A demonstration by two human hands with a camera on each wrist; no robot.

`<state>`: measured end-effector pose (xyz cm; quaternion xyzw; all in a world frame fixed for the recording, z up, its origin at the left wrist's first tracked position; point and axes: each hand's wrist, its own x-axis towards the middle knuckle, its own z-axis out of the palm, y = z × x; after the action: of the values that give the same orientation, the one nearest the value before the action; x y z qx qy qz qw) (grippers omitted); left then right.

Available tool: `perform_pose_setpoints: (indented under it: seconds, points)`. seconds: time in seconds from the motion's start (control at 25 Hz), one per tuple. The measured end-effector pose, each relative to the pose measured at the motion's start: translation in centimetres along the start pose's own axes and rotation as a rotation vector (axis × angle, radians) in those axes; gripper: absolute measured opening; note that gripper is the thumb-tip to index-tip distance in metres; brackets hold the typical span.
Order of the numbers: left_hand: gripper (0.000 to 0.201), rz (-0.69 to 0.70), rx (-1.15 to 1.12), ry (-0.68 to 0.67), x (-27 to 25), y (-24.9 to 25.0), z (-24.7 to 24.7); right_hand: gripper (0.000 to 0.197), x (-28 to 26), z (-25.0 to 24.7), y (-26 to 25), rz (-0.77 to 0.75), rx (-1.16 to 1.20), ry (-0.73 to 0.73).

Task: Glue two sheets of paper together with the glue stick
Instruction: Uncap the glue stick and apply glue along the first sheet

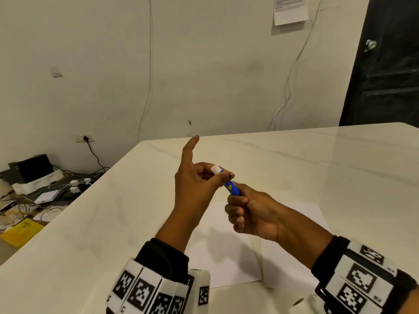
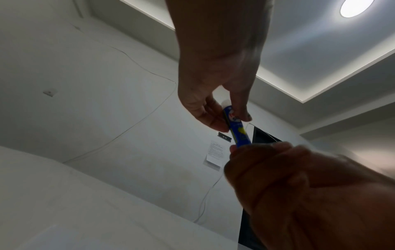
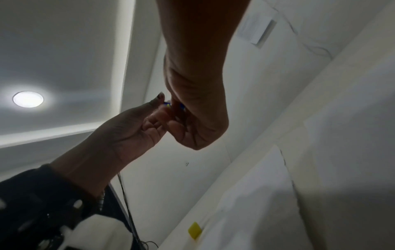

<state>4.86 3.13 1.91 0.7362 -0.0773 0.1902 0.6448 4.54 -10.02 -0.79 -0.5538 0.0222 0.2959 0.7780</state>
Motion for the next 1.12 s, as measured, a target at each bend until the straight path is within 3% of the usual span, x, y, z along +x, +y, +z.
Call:
perform_pose_setpoints:
  seconds: [0.12, 0.28, 0.48, 0.64, 0.72, 0.84, 1.0, 1.12]
  points:
    - [0.089, -0.036, 0.002, 0.036, 0.5, -0.4, -0.4, 0.046, 0.4, -0.1, 0.1, -0.110, -0.079, 0.090]
    - [0.087, -0.052, -0.003, 0.069, 0.8, -0.3, -0.5, 0.018, 0.7, -0.2, 0.6, -0.246, 0.134, 0.072]
    - [0.083, 0.015, -0.049, 0.064, 0.2, -0.5, -0.8, 0.031, 0.8, 0.7, 0.4, -0.172, 0.203, 0.024]
    - [0.081, 0.126, 0.026, 0.027, -0.5, 0.2, -1.1, 0.050, 0.6, 1.7, -0.4, 0.020, 0.012, 0.029]
    - [0.079, 0.130, 0.031, 0.032, -0.6, 0.5, -1.3, 0.053, 0.5, 2.1, -0.5, 0.045, -0.077, 0.042]
    - [0.075, 0.119, 0.021, 0.091, -0.7, 0.7, -1.7, 0.051, 0.1, 2.5, -0.4, -0.049, -0.073, 0.074]
    - [0.071, 0.102, 0.014, 0.124, -1.0, 0.7, -1.6, 0.026, -0.3, 2.7, 0.1, -0.230, 0.125, 0.055]
    - [0.063, 0.119, -0.005, 0.106, -1.3, 0.7, -1.2, 0.029, -0.3, 2.8, 0.5, -0.280, 0.228, 0.057]
